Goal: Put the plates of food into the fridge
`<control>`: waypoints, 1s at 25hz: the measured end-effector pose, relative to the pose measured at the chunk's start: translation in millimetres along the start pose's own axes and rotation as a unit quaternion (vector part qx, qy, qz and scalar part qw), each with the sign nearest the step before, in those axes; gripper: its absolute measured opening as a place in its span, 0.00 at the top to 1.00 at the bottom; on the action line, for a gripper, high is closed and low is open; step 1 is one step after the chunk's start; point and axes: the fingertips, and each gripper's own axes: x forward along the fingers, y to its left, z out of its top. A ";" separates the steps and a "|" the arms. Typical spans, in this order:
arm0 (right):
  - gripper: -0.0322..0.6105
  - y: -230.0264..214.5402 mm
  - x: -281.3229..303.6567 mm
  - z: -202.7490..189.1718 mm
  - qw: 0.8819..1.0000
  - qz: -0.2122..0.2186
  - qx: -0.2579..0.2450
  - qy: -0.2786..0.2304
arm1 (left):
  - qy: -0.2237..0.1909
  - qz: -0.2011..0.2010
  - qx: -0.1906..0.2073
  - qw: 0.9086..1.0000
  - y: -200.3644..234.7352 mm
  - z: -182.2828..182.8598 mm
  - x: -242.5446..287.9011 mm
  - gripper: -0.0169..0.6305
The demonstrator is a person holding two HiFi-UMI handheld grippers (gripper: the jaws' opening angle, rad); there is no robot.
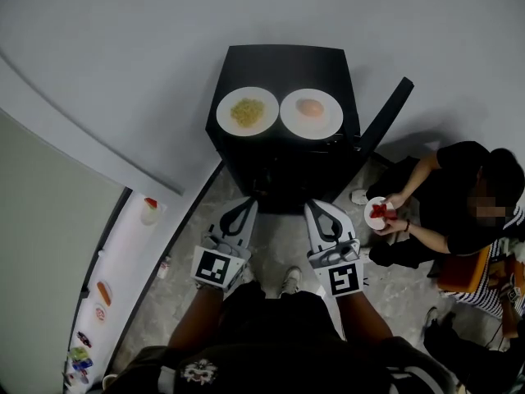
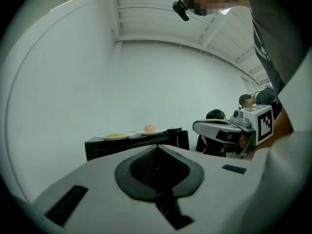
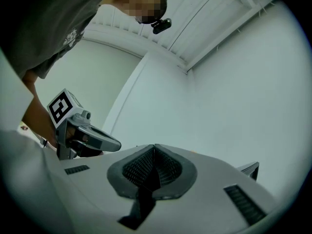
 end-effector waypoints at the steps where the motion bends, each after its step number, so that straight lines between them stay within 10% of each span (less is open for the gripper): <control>1: 0.91 -3.6 3.9 -3.4 1.000 -0.003 -0.007 0.005 | 0.003 -0.002 0.002 1.000 4.4 -3.1 4.1 0.94; 25: 0.91 -10.0 72.3 -30.7 0.981 -0.111 -0.124 0.095 | -0.052 -0.176 -0.032 0.983 50.0 -0.2 48.0 0.94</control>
